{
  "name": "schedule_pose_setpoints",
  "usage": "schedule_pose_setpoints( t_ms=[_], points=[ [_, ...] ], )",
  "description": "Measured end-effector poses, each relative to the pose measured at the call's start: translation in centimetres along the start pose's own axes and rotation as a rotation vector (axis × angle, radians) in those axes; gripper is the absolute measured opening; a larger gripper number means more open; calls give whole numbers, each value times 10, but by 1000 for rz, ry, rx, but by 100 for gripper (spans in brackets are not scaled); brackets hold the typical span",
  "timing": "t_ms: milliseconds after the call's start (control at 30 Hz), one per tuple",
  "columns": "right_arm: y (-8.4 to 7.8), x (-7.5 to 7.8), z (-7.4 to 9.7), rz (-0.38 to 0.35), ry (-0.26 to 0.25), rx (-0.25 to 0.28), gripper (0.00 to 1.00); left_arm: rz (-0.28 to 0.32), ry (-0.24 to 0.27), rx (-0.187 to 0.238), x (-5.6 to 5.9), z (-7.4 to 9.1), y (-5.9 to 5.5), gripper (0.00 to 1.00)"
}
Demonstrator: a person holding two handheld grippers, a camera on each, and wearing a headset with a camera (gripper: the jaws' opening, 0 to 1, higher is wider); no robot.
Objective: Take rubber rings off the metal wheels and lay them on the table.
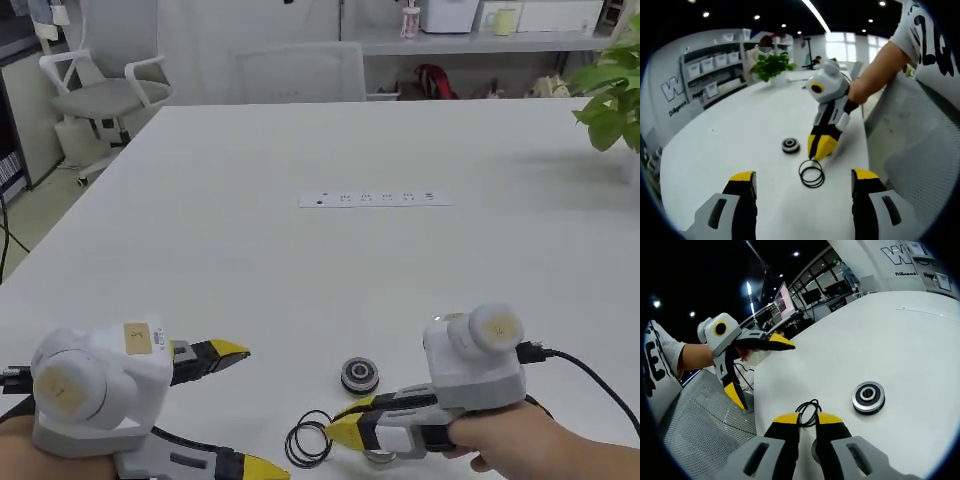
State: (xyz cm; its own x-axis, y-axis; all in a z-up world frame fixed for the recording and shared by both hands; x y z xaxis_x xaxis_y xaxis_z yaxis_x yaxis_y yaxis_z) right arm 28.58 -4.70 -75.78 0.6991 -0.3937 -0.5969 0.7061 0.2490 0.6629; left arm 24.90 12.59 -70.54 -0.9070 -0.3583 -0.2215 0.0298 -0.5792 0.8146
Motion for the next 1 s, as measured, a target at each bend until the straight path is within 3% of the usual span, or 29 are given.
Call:
schedule_pose_setpoints(
  t_ms=[533, 1000],
  points=[
    [15, 14, 18, -5, -54, 92, 12, 0, 8, -4, -9, -3, 2, 76],
    [27, 40, 42, 7, -151, 175, 18, 2, 17, -11, -28, -20, 6, 71]
  ],
)
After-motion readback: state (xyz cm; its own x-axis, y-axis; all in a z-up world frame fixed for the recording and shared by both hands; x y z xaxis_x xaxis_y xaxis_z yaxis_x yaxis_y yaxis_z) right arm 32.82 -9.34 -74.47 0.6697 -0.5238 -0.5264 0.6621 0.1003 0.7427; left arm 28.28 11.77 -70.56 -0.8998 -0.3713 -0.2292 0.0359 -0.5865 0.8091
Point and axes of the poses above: the centre of the closed fingertips' face, and the gripper's own axes: z roughly backward along the fingers, x roughly to its right, y roughly out of its top, the point moved 8 cm from there along z, roughly backward along the fingers, and after that the axes turned 10 degrees about -z, right-handed, at the moved point
